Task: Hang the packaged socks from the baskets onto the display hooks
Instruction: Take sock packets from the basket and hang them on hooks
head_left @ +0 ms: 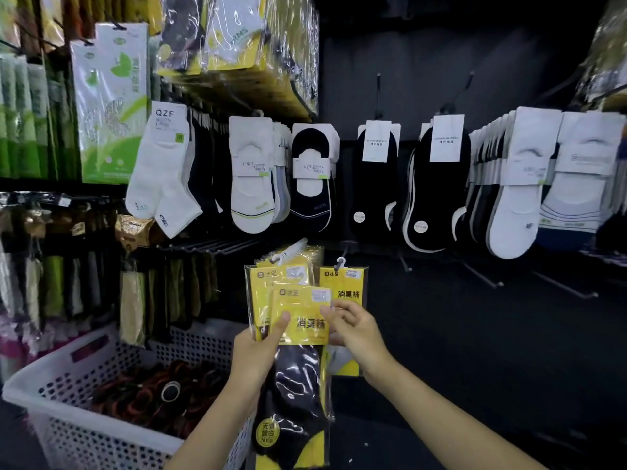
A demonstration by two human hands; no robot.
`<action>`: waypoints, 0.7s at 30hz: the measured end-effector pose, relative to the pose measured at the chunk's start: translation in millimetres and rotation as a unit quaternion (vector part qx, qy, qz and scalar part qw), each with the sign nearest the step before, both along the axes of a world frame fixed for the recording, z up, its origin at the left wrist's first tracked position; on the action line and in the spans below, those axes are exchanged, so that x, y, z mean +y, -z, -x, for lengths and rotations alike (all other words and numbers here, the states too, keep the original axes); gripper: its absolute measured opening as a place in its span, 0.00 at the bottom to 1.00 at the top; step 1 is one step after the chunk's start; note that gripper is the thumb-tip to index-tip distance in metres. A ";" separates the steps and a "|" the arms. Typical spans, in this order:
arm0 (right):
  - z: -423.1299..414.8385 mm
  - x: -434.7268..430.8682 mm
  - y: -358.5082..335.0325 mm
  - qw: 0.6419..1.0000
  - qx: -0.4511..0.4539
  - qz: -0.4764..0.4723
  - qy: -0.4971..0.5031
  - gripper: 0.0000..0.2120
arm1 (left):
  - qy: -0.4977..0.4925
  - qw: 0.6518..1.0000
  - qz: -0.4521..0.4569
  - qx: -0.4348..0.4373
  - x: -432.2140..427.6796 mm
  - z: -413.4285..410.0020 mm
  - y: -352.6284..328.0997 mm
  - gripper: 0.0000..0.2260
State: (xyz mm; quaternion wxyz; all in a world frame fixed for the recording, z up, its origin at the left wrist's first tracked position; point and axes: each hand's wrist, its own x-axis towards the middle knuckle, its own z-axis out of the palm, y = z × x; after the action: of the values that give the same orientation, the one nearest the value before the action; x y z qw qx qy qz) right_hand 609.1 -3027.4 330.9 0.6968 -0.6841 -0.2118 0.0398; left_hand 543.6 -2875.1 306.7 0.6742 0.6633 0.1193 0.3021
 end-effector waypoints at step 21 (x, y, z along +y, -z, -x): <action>-43.6 -17.6 -13.3 0.990 -0.055 -0.021 0.131 0.07 | -0.111 0.993 -0.051 0.007 34.6 23.4 -18.8 0.23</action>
State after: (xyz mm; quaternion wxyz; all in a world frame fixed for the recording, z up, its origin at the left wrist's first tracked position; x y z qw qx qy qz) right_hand 652.8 -3045.0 344.3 0.6978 -0.6920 -0.1593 -0.0941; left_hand 520.2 -2840.5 325.5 0.6011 0.6814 0.1809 0.3763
